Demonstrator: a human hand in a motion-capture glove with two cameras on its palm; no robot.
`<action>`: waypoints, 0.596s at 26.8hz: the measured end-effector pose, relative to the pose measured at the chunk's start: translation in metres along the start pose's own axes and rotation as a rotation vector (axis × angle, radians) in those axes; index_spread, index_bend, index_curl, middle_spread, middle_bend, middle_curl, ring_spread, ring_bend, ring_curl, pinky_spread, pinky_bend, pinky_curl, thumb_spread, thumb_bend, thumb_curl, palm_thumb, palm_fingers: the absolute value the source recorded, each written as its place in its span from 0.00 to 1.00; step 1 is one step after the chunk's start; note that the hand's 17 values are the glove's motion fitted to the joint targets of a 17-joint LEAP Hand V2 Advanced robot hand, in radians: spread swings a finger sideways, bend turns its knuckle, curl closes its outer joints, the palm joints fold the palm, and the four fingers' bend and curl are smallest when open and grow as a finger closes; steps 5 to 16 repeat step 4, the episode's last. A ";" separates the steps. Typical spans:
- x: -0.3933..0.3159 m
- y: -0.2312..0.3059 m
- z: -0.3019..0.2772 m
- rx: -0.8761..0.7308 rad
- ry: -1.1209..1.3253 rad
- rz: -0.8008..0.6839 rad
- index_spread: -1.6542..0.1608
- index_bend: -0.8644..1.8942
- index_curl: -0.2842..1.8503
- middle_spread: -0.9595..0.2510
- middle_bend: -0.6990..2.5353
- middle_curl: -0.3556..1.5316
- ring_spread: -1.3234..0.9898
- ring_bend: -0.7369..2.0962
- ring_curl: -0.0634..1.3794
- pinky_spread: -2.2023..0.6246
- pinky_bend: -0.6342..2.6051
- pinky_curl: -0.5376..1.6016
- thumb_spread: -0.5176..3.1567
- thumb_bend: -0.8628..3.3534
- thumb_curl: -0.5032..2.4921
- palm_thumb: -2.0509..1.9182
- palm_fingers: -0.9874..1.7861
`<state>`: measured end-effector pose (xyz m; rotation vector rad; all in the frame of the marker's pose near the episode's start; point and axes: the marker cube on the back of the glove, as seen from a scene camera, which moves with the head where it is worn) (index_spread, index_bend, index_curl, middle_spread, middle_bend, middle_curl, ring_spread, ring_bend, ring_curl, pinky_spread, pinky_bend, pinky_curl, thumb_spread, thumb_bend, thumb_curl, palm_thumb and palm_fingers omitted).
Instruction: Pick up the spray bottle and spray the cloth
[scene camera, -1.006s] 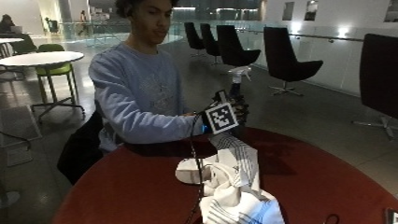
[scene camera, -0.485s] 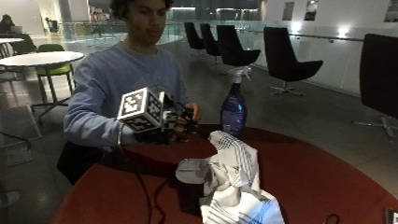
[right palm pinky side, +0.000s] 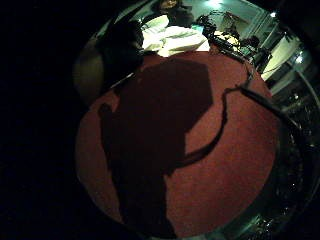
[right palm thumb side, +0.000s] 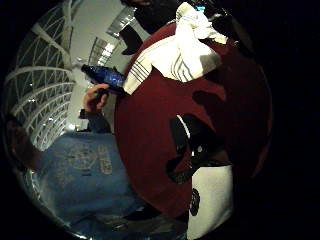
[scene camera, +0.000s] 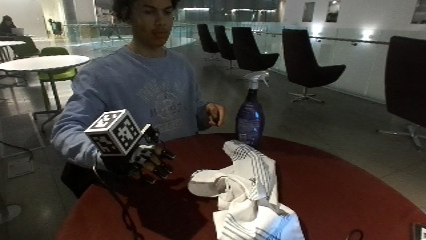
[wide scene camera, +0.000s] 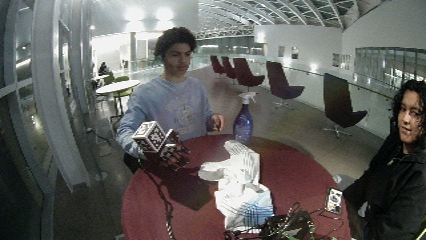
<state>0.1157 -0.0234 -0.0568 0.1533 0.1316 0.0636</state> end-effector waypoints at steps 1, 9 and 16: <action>0.001 0.001 0.001 -0.005 0.011 0.002 0.71 0.36 0.25 0.76 0.34 0.40 0.58 0.42 0.26 0.87 0.29 0.39 0.43 0.20 0.29 0.70 0.56; 0.002 0.002 0.001 -0.014 0.023 0.007 0.72 0.36 0.25 0.75 0.34 0.40 0.58 0.42 0.26 0.87 0.29 0.39 0.43 0.20 0.29 0.70 0.57; 0.002 0.002 0.001 -0.014 0.023 0.007 0.72 0.36 0.25 0.75 0.34 0.40 0.58 0.42 0.26 0.87 0.29 0.39 0.43 0.20 0.29 0.70 0.57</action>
